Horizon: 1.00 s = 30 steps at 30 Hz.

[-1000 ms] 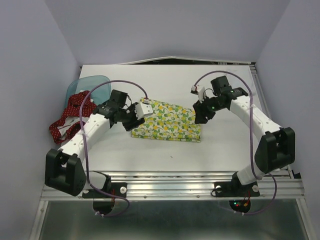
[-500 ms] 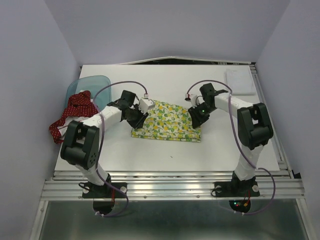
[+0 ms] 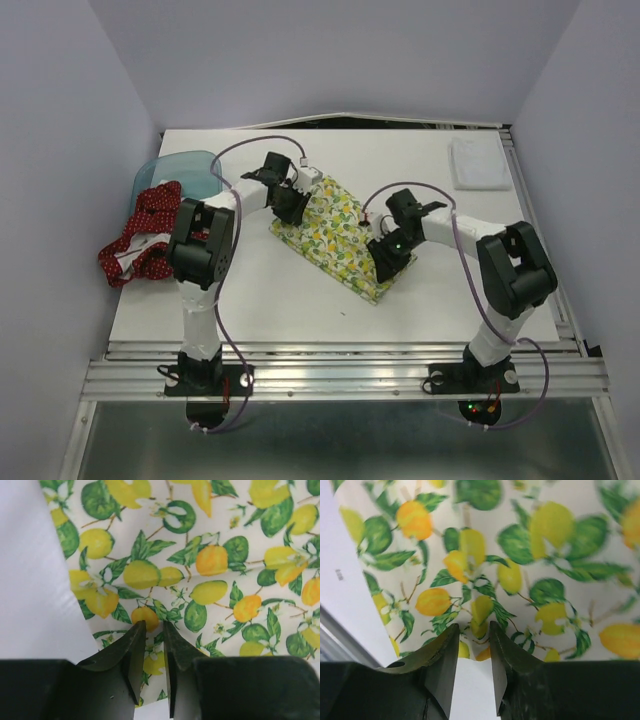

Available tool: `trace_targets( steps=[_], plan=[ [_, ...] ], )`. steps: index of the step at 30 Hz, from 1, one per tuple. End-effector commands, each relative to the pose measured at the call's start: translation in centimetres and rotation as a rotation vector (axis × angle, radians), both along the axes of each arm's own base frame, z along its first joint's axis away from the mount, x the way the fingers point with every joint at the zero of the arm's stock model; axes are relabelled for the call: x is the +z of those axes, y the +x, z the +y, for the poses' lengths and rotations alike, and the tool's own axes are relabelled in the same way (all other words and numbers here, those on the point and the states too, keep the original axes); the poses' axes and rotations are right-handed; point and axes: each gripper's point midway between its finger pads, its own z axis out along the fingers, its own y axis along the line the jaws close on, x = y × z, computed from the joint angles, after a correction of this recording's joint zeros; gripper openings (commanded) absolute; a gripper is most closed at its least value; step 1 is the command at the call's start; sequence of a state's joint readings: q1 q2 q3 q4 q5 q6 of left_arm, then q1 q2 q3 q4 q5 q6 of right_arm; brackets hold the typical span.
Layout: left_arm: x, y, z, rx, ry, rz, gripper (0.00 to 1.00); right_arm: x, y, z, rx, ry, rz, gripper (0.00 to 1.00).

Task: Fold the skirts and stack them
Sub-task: Fold the skirt

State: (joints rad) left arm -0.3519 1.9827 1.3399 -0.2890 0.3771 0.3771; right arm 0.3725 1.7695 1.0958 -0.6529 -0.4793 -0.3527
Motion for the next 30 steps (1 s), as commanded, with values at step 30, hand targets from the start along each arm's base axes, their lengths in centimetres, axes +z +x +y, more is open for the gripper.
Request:
trace_targets(
  steps=[30],
  plan=[
    [7.7,-6.0,-5.8,-0.002,-0.524,0.091,0.4,4.4,6.0,6.2,-0.084,0.293,0.124,0.45]
  ],
)
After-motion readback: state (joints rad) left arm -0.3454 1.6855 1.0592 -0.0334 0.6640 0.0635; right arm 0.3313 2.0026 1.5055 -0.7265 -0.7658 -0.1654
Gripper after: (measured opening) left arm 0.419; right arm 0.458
